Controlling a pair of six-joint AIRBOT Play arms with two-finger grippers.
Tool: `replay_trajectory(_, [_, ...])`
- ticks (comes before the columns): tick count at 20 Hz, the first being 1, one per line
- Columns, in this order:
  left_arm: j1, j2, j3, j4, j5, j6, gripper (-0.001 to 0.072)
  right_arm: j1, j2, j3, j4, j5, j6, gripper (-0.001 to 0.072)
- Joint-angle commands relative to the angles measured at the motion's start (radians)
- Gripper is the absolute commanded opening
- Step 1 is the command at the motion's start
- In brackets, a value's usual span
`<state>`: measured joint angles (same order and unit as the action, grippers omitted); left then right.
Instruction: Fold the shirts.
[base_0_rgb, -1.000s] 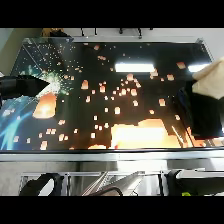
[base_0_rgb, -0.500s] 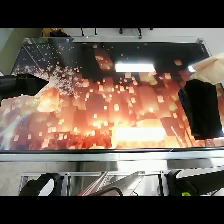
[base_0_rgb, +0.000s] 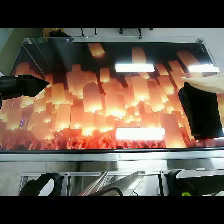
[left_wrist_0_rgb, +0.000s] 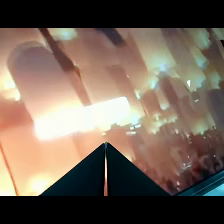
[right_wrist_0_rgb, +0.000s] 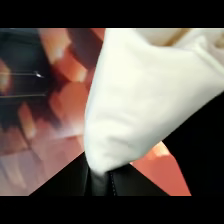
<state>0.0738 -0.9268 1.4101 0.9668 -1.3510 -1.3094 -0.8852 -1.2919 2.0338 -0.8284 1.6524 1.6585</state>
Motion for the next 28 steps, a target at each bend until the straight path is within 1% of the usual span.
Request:
replay_trajectory(1, [0.0,0.0,0.0,0.0,-0.005,0.001,0.0017,0.0,0.015,-0.006,-0.304,0.192,0.094,0.0024])
replay_trajectory(4, [0.0,0.0,0.0,0.0,-0.004,0.001,0.0017,0.0,0.033,-0.05,-0.391,0.19,0.126,0.0024])
replay_trajectory(8, [0.0,0.0,0.0,0.0,-0.004,0.001,0.0017,0.0,0.053,-0.159,-0.418,0.191,0.144,0.0024])
replay_trajectory(11, [-0.001,0.0,0.0,0.0,-0.004,0.002,0.0017,0.002,0.113,-0.329,-0.534,0.189,0.101,0.0025])
replay_trajectory(13, [-0.001,0.0,0.0,0.0,-0.003,0.002,0.0018,0.001,0.128,-0.436,-0.622,0.186,0.049,0.0025])
replay_trajectory(15, [-0.001,0.0,0.0,0.0,-0.003,0.004,0.0018,0.002,0.127,-0.514,-0.62,0.137,0.047,0.0025])
replay_trajectory(17, [0.0,0.0,0.0,0.001,-0.003,0.004,0.0018,0.002,0.123,-0.571,-0.589,0.053,0.046,0.0026])
replay_trajectory(18, [-0.001,-0.001,0.0,0.0,-0.002,0.004,0.0017,0.002,0.117,-0.587,-0.579,0.014,0.047,0.0049])
replay_trajectory(19, [0.0,-0.001,0.0,0.0,0.0,0.004,0.0017,0.002,0.112,-0.592,-0.581,-0.004,0.046,0.0216])
replay_trajectory(20, [0.0,0.0,0.0,0.001,0.001,0.004,0.0017,0.002,0.109,-0.592,-0.581,-0.008,0.047,0.0527])
replay_trajectory(21, [0.0,0.0,0.0,0.001,0.0,0.004,0.0018,0.002,0.108,-0.592,-0.579,-0.007,0.047,0.0688])
replay_trajectory(22, [-0.001,-0.001,0.0,0.0,0.001,0.004,0.0018,0.002,0.109,-0.59,-0.556,-0.006,0.047,0.0688])
replay_trajectory(23, [0.0,-0.001,0.0,0.0,0.006,0.004,0.0018,0.002,0.11,-0.588,-0.496,-0.005,0.047,0.0687])
replay_trajectory(24, [-0.001,-0.001,0.0,0.0,0.021,0.004,0.0018,0.002,0.11,-0.587,-0.399,0.004,0.047,0.0635])
replay_trajectory(25, [-0.001,0.0,0.0,0.0,0.043,0.016,0.0017,0.008,0.11,-0.587,-0.285,0.022,0.047,0.0456])
replay_trajectory(26, [0.0,0.0,0.0,-0.001,0.052,0.027,0.0017,0.031,0.113,-0.588,-0.169,0.033,0.046,0.0234])
replay_trajectory(27, [-0.001,0.0,0.0,-0.001,0.047,0.026,0.0018,0.067,0.121,-0.588,-0.11,0.038,0.036,0.0134])
replay_trajectory(28, [-0.001,0.0,0.0,-0.001,0.027,0.024,0.0017,0.122,0.138,-0.588,-0.111,0.043,0.023,0.0078])
